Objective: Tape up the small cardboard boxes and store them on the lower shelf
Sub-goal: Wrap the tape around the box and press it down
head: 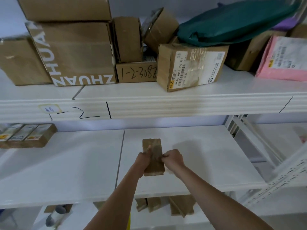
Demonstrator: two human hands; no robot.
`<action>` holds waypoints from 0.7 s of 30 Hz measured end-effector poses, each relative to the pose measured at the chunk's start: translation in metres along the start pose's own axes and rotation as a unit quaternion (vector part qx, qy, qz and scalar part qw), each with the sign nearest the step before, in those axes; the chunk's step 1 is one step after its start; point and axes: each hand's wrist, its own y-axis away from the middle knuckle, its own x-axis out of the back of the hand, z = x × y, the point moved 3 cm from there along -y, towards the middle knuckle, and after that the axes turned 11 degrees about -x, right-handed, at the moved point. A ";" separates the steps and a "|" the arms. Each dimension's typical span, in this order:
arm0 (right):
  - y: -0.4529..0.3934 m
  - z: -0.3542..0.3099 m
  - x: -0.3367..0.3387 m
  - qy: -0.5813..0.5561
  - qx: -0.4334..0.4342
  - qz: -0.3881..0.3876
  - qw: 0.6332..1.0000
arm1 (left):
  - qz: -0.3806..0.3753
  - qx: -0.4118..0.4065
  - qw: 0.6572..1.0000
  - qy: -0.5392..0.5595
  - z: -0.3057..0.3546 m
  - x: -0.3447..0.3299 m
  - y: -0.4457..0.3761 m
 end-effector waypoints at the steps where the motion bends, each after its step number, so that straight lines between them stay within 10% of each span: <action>1: 0.001 -0.001 0.002 -0.022 0.011 -0.018 1.000 | 0.011 -0.009 1.000 -0.002 0.000 0.001 0.000; 6: 0.011 -0.004 0.000 -0.140 -0.031 -0.121 0.982 | 0.015 -0.051 0.996 0.068 0.004 -0.006 0.003; 21: 0.018 0.012 -0.030 -0.125 -0.013 -0.077 0.989 | 0.018 -0.032 0.996 0.078 -0.012 -0.012 0.022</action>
